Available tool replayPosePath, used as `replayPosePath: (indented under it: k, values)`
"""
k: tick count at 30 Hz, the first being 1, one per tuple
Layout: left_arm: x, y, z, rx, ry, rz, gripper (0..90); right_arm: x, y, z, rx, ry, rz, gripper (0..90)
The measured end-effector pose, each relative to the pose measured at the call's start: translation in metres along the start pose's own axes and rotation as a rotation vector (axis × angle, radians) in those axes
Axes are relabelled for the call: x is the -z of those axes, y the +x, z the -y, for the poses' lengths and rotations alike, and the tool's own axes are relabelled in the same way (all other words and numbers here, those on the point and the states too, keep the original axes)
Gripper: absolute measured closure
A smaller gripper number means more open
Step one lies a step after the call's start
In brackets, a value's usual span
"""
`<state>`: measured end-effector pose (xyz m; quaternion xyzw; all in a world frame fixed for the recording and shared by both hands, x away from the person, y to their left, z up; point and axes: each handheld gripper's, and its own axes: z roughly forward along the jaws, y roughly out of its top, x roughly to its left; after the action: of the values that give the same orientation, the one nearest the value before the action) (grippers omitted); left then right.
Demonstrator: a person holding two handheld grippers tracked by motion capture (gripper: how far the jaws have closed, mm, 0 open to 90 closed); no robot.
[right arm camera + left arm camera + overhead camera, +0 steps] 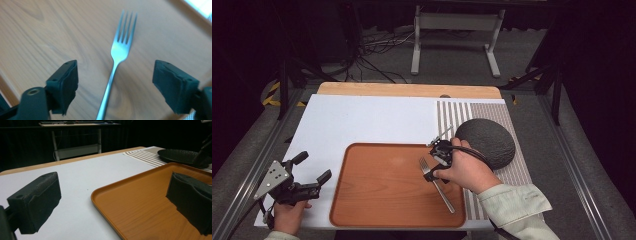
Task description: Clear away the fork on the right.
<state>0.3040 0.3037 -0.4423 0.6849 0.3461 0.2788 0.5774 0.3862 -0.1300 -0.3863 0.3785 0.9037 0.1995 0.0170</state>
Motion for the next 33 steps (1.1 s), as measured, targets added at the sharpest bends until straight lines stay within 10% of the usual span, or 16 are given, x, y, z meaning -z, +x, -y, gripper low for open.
replayPosePath:
  k: [8, 15, 22, 33]
  values:
    - [0.0, 0.0, 0.0, 0.001, -0.001, 0.0, 0.3, 0.002, 0.0, 0.004, 0.247, -0.162, -0.068, 22.9]
    - [0.0, 0.0, 0.0, 0.0, -0.002, -0.003, 0.3, -0.008, -0.002, 0.011, 0.468, -0.283, -0.136, 61.4]
    - [0.0, 0.0, 0.0, 0.0, -0.005, -0.006, 0.3, -0.018, -0.005, 0.013, 0.503, -0.241, -0.123, 89.1]
    - [0.001, 0.0, -0.001, -0.002, -0.007, -0.005, 0.3, -0.033, -0.008, 0.016, 0.496, -0.174, -0.114, 90.0]
